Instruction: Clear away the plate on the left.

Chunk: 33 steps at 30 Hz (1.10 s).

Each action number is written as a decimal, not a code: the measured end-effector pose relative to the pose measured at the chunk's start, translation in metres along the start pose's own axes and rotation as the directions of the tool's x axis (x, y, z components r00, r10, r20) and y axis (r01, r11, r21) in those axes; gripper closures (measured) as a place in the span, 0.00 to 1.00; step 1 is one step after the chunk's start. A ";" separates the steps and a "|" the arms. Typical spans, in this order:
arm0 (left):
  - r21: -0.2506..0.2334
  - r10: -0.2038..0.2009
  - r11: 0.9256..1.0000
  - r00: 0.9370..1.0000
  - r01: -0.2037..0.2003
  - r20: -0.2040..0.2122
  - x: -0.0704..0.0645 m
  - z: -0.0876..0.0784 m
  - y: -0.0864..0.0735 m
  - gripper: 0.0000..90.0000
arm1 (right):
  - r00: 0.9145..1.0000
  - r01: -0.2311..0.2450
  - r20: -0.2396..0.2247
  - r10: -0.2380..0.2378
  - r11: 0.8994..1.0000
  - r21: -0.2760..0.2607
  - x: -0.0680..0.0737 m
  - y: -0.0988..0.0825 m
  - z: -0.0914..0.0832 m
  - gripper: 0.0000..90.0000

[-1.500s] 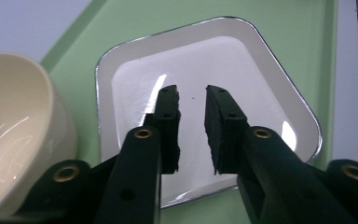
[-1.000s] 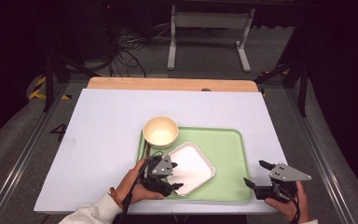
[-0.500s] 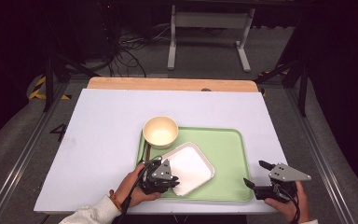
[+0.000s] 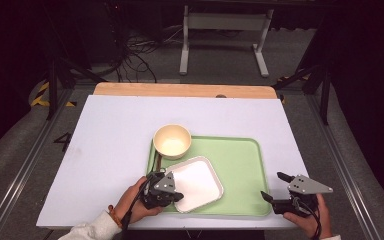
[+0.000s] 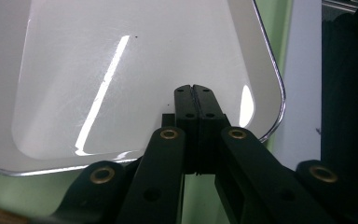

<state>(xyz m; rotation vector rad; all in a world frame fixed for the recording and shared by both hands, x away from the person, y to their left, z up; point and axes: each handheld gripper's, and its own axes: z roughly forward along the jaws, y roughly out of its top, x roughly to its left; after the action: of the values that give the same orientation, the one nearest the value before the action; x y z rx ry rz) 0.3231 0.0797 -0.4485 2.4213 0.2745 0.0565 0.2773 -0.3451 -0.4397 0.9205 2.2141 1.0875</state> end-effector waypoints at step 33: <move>0.003 -0.055 0.998 0.997 0.056 -0.058 0.015 -0.032 -0.036 1.00 | 1.000 0.003 0.004 -0.003 1.000 -0.004 0.000 0.000 -0.001 0.17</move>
<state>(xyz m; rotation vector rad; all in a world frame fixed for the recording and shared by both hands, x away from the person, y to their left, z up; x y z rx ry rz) 0.3276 0.1299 -0.4474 2.4182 0.3686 0.1018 0.2770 -0.3454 -0.4391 0.9167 2.2091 1.0873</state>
